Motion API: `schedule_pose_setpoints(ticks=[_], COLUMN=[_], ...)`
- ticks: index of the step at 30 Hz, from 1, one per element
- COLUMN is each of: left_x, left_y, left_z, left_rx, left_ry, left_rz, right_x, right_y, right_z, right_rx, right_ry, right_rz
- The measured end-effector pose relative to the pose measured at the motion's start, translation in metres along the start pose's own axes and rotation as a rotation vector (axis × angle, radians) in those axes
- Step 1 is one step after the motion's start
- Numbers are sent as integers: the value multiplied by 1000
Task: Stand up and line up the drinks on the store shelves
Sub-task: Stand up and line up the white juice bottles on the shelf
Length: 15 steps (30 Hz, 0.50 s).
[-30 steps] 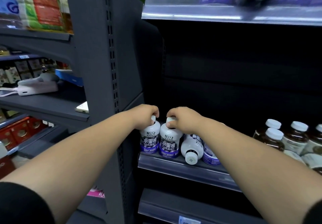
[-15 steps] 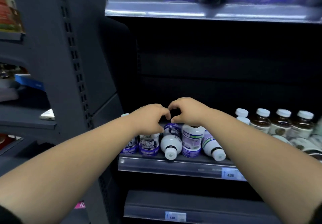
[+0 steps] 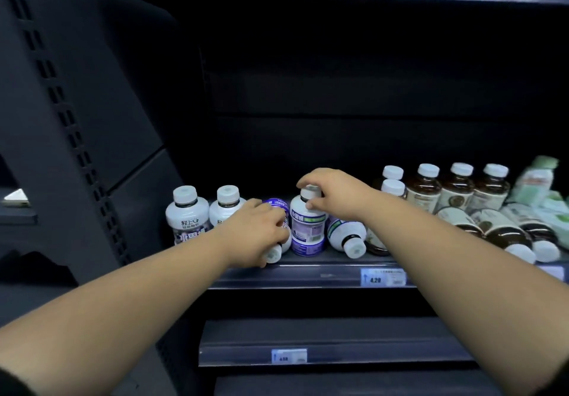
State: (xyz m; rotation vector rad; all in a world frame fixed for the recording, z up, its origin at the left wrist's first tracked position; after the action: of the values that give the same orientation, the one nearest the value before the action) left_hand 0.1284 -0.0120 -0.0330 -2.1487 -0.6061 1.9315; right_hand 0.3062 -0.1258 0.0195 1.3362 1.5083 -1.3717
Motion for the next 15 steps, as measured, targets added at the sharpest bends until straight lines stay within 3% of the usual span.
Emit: schedule_pose_setpoints(ticks=[4, 10, 15], left_x=[3, 10, 9], left_y=[-1, -2, -2], left_z=[3, 4, 6], left_rx=[27, 23, 44], left_ry=[93, 52, 147], left_rz=[-9, -56, 24], right_x=[5, 11, 12], right_y=[2, 4, 6], right_z=[4, 6, 4], right_rx=[10, 5, 14], right_ry=[34, 80, 127], right_rz=[-51, -94, -140])
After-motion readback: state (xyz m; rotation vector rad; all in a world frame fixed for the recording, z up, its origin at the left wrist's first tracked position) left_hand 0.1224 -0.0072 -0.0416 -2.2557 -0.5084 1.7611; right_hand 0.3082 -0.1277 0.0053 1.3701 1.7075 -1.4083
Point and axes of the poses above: each hand's wrist, its own z-axis away from the middle knuckle, its own x-axis out of the palm, y = z × x, the point moved 1 cm from there along -z, towards the middle knuckle, and after that the axes turned 8 degrees about -x, right-handed, at the moved point
